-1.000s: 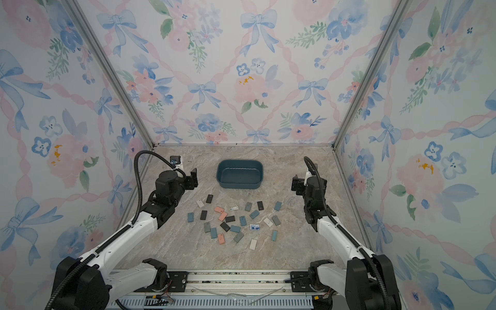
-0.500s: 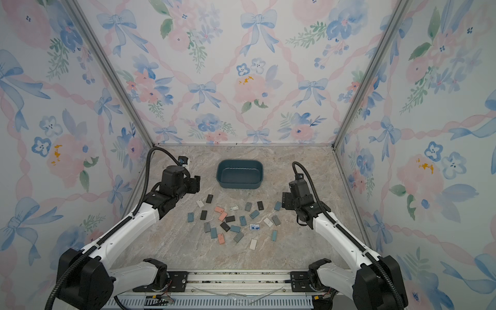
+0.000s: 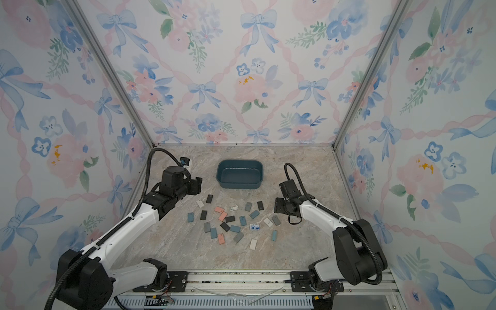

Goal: Put the eraser in the storage box
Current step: Pick up the eraser from the center of the board.

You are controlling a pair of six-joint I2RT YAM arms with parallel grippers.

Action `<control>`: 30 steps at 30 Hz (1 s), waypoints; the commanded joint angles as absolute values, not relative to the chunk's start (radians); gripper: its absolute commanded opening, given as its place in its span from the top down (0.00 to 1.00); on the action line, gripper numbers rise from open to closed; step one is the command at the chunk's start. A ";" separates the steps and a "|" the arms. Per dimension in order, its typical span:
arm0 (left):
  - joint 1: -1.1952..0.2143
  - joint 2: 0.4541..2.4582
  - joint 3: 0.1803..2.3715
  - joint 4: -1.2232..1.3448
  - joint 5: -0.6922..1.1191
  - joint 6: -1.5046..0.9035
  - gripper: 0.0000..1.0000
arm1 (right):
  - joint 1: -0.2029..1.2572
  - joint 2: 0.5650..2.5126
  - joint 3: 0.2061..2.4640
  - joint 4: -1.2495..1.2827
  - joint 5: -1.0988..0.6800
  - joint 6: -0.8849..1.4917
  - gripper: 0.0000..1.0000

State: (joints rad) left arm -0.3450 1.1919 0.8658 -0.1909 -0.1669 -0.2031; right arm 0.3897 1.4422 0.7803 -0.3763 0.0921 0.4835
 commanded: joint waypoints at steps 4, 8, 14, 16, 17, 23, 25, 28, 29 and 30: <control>-0.347 1.168 0.854 -0.215 -0.166 -0.199 0.28 | 0.405 1.536 0.848 -0.350 0.049 0.529 0.30; -0.348 1.166 0.853 -0.214 -0.168 -0.199 0.28 | 0.406 1.584 0.873 -0.350 0.054 0.545 0.36; -0.347 1.164 0.853 -0.214 -0.169 -0.201 0.28 | 0.414 1.630 0.904 -0.374 0.098 0.555 0.42; -0.348 1.164 0.851 -0.216 -0.170 -0.201 0.28 | 0.417 1.642 0.914 -0.387 0.114 0.556 0.42; -0.347 1.164 0.852 -0.216 -0.172 -0.200 0.28 | 0.419 1.646 0.919 -0.392 0.122 0.555 0.43; -0.348 1.159 0.850 -0.217 -0.179 -0.200 0.28 | 0.420 1.678 0.927 -0.405 0.143 0.561 0.47; -0.347 1.159 0.848 -0.217 -0.181 -0.199 0.28 | 0.421 1.689 0.930 -0.406 0.141 0.563 0.48; -0.347 1.159 0.848 -0.218 -0.182 -0.200 0.28 | 0.425 1.699 0.936 -0.411 0.140 0.566 0.49; -0.348 1.159 0.849 -0.218 -0.181 -0.200 0.28 | 0.426 1.701 0.938 -0.413 0.141 0.565 0.49; -0.347 1.158 0.850 -0.218 -0.182 -0.199 0.28 | 0.427 1.703 0.939 -0.414 0.141 0.565 0.49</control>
State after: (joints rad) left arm -0.3450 1.1805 0.8600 -0.1932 -0.1749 -0.2031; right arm 0.4133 1.6783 0.9211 -0.3695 0.1284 0.5518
